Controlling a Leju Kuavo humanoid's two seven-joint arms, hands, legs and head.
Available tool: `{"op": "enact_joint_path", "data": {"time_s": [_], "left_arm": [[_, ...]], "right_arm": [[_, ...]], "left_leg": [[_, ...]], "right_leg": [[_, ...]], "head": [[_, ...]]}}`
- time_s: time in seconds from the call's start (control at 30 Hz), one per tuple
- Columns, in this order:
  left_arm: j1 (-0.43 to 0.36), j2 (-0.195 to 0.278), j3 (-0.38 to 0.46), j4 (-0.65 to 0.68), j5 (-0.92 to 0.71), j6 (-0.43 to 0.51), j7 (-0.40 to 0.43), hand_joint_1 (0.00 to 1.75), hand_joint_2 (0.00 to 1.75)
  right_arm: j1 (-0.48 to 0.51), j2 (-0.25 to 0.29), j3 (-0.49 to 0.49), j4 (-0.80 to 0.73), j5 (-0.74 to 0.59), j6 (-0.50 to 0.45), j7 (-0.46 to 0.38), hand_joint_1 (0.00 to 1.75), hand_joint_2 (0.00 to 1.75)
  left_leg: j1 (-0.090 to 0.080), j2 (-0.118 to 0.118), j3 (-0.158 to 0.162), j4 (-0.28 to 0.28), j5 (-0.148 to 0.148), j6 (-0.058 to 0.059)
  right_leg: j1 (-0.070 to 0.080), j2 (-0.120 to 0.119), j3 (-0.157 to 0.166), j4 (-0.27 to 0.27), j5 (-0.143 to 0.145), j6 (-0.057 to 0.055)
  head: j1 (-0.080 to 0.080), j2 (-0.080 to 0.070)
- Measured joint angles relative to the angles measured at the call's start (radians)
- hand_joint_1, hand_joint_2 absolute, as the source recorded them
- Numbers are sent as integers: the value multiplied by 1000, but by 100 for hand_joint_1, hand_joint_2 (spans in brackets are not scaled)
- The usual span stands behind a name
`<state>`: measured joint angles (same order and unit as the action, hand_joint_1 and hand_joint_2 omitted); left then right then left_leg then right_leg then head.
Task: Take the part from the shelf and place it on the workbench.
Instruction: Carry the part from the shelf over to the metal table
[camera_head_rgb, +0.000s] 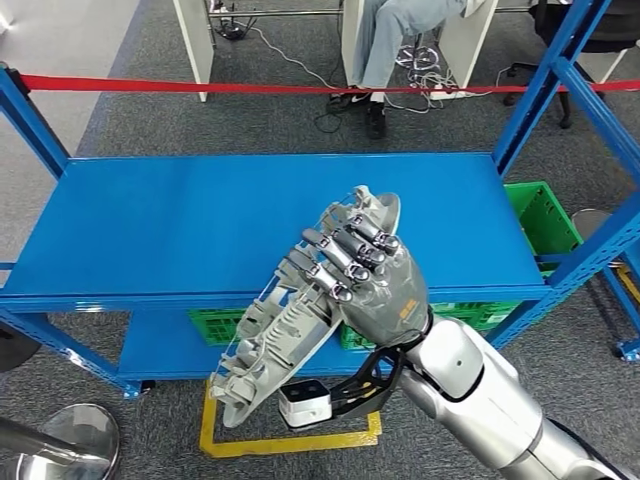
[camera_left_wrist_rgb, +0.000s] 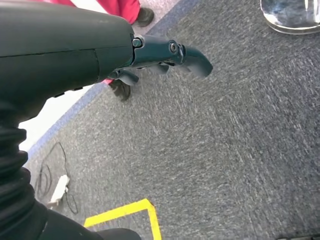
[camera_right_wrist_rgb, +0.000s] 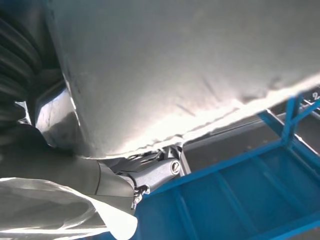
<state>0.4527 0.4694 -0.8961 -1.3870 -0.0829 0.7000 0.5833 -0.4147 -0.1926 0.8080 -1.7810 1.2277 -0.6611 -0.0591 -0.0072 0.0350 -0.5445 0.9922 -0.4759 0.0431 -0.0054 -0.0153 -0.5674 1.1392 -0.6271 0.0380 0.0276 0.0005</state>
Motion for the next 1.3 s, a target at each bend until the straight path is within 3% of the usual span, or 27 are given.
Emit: {"op": "enact_joint_path", "data": {"time_s": [0.07, 0.1, 0.13, 0.2, 0.23, 0.3, 0.4, 0.47, 0.53, 0.57, 0.6, 0.63, 0.67, 0.73, 0.77, 0.8, 0.87, 0.93, 0.97, 1.03, 1.07, 1.1, 1.13, 1.17, 1.23, 1.3], "left_arm": [[-2, 0, 1, 0, -1, 0, 1, 0, 175], [-2, -1, 1, 0, -2, 0, 3, 0, 175], [-2, -1, 2, -1, -5, 0, 7, 0, 175], [-3, -3, 2, -3, -14, 0, 20, 0, 175], [-3, -3, 2, -5, -18, 0, 28, 0, 175], [-3, -4, 2, -8, -23, 0, 37, 0, 175], [-4, -5, 1, -11, -21, 0, 39, 0, 175], [-6, -5, 0, -11, -13, 0, 38, 0, 175], [-9, -5, -1, -12, -6, 0, 37, 0, 175], [-12, -5, -2, -11, -4, 0, 36, 0, 175], [-13, -5, -3, -11, -2, 0, 36, 0, 175], [-14, -6, -4, -11, -1, 0, 36, 0, 175], [-15, -6, -4, -12, 0, 0, 36, 0, 175], [-18, -5, -4, -12, 0, 0, 36, 0, 175], [-20, -5, -4, -12, 0, 0, 36, 0, 175], [-21, -5, -4, -12, 0, 0, 36, 0, 175], [-21, -5, -4, -12, 0, 0, 36, 0, 175], [-21, -5, -4, -12, 0, 0, 36, 0, 175], [-22, -5, -4, -12, 0, 0, 36, 0, 175], [-23, -6, -4, -12, 0, 0, 36, 0, 175], [-23, -6, -4, -12, 0, 0, 36, 0, 175], [-23, -7, -4, -12, 0, 0, 36, 0, 175], [-23, -8, -4, -12, 0, 0, 36, 0, 175], [-23, -8, -4, -12, 0, 0, 36, 0, 175], [-23, -10, -4, -12, 0, 0, 36, 0, 175], [-23, -10, -4, -12, 0, 0, 36, 0, 175]], "right_arm": [[6, -2, 0, 0, -2, 0, 1, 175, 175], [9, -2, 0, 0, -3, 0, 1, 175, 175], [11, -3, 0, 0, -4, 0, 2, 175, 175], [14, -4, -1, -2, -8, -1, 2, 175, 175], [14, -4, -2, -5, -12, -1, 2, 175, 175], [14, -4, -6, -11, -24, -1, 2, 175, 175], [13, -5, -14, -21, -41, 2, 1, 175, 175], [14, -5, -17, -25, -59, 6, -2, 175, 175], [15, -5, -20, -27, -76, 13, -7, 175, 175], [16, -5, -22, -28, -83, 17, -10, 175, 175], [17, -5, -23, -28, -88, 20, -12, 175, 175], [17, -5, -24, -28, -93, 22, -14, 175, 175], [18, -5, -24, -28, -96, 23, -17, 175, 175], [18, -5, -27, -31, -100, 24, -19, 175, 175], [18, -5, -28, -33, -101, 24, -20, 175, 175], [18, -5, -30, -35, -103, 24, -21, 175, 175], [19, -5, -31, -36, -103, 24, -22, 175, 175], [20, -5, -32, -37, -104, 24, -23, 175, 175], [20, -5, -33, -37, -104, 24, -23, 175, 175], [21, -5, -35, -38, -105, 24, -24, 175, 175], [23, -5, -36, -38, -107, 24, -25, 175, 175], [25, -5, -36, -38, -109, 24, -26, 175, 175], [26, -5, -37, -38, -113, 25, -27, 175, 175], [27, -5, -37, -38, -117, 26, -28, 175, 175], [27, -5, -38, -38, -126, 32, -28, 175, 175], [26, -4, -40, -39, -136, 41, -28, 175, 175]], "left_leg": [[0, -9, -1, 1, 2, 1], [0, -15, -1, 2, 2, 1], [0, -20, 1, 2, 1, 0], [1, -30, 3, 5, -2, -6], [0, -34, 1, 8, -4, -10], [-1, -39, -5, 14, -3, -22], [-2, -41, -17, 25, -6, -40], [1, -40, -39, 79, -56, -52], [7, -40, -82, 199, -133, -62], [10, -40, -99, 255, -158, -66], [12, -40, -104, 284, -164, -68], [15, -40, -89, 274, -151, -69], [16, -39, -56, 227, -123, -69], [16, -39, 31, 83, -75, -64], [15, -40, 59, 31, -63, -61], [12, -40, 73, 1, -61, -58], [9, -41, 66, -6, -52, -48], [10, -38, 53, -10, -34, -33], [12, -37, 44, -12, -23, -26], [11, -36, 20, -11, -4, -17], [10, -36, 6, -10, 5, -15], [8, -36, -7, -9, 15, -15], [6, -36, -20, -8, 24, -15], [4, -36, -32, -7, 32, -15], [1, -38, -49, -4, 46, -19], [-1, -38, -60, -1, 60, -27]], "right_leg": [[-1, 12, -71, 131, -42, 3], [-2, 13, -89, 152, -33, 3], [-3, 13, -87, 133, -1, 3], [-6, 13, -41, 11, 85, 2], [-6, 14, -14, -47, 114, -1], [-4, 16, 11, -102, 130, -6], [-8, 15, 8, -114, 130, -19], [-12, 13, 1, -121, 136, -34], [-11, 10, -12, -120, 145, -46], [-10, 9, -20, -120, 150, -48], [-10, 8, -28, -119, 156, -49], [-9, 8, -35, -119, 162, -48], [-9, 8, -42, -118, 168, -46], [-8, 8, -53, -117, 179, -38], [-7, 8, -56, -117, 186, -32], [-7, 8, -59, -118, 193, -26], [-8, 8, -62, -122, 208, -12], [-10, 10, -74, -109, 186, 0], [-10, 11, -87, -79, 151, 4], [-11, 12, -122, 35, 56, 10], [-11, 12, -134, 97, 24, 12], [-10, 12, -136, 139, 12, 12], [-10, 12, -122, 147, 21, 11], [-9, 12, -90, 118, 45, 8], [-4, 13, 12, -15, 85, -5], [2, 13, 91, -133, 85, -15]], "head": [[0, 0], [0, 0], [0, 0], [0, 0], [0, 0], [-1, 0], [-2, 0], [-5, 0], [-7, 0], [-7, 0], [-7, 0], [-7, 0], [-7, 0], [-7, 0], [-7, 0], [-6, 0], [-6, 0], [-4, 0], [-3, 0], [-1, 0], [-1, 0], [-1, 0], [-1, 0], [-1, 0], [-1, 0], [-2, 0]]}}
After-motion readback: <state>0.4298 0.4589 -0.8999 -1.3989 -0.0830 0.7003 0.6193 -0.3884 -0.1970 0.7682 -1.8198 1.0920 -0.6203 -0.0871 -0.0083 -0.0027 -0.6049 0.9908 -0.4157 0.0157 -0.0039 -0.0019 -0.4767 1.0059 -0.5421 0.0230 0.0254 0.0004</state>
